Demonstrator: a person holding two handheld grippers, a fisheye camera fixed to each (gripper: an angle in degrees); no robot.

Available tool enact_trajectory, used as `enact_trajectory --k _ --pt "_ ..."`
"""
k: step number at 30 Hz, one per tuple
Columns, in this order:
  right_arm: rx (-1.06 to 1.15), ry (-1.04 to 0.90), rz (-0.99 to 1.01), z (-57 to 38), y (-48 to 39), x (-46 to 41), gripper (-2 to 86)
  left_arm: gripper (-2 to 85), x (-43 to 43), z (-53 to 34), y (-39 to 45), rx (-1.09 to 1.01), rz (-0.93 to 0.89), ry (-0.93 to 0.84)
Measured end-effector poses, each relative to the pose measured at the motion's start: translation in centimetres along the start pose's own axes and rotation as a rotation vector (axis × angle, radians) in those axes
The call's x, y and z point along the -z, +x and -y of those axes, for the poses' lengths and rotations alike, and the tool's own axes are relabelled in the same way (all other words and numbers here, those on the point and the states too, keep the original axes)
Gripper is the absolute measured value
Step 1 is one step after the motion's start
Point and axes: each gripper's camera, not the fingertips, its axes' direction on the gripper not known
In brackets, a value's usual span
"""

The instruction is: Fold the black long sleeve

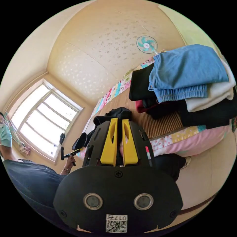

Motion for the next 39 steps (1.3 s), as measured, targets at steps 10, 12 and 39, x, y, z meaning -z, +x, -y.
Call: enact_trajectory --k 10,12,39 --pt "-0.464 0.019 -0.049 -8.8 12.7 0.4 10.8 -0.5 -0.6 0.0 1.1 -0.038 -0.035 -0.008" --pt "-0.505 -0.025 -0.038 -9.0 13.7 -1.7 12.8 0.2 -0.7 0.2 1.1 -0.035 -0.079 0.007" --pt "0.615 -0.469 0.176 -10.3 -32.9 -35.4 9.3 7.2 0.4 -7.2 -14.7 0.348 -0.213 0.156"
